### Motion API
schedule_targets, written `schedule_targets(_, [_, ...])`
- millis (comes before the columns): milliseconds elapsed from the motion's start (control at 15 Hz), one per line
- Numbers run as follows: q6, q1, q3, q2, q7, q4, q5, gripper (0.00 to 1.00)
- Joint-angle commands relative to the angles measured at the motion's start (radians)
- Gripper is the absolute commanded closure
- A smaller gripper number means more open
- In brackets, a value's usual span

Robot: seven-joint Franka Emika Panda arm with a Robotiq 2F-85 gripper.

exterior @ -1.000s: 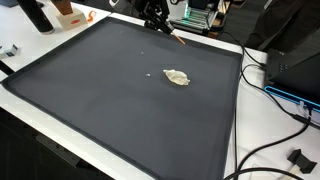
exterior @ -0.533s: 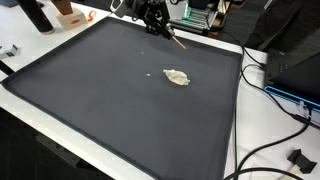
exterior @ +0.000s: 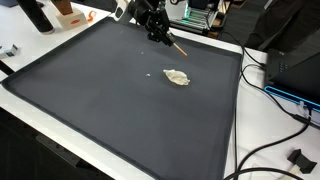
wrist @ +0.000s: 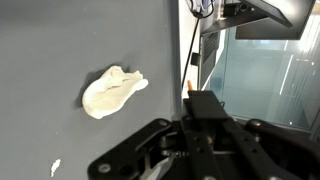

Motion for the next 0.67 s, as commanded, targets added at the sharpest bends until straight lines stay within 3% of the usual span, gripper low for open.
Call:
schedule_targets(0, [0.046,0.005,0.013,0.018,-0.005,0.0,0.083,0.97])
schedule_targets(600, [0.185,0.032,0.024,0.008,0.052,-0.014,0.157,0.97])
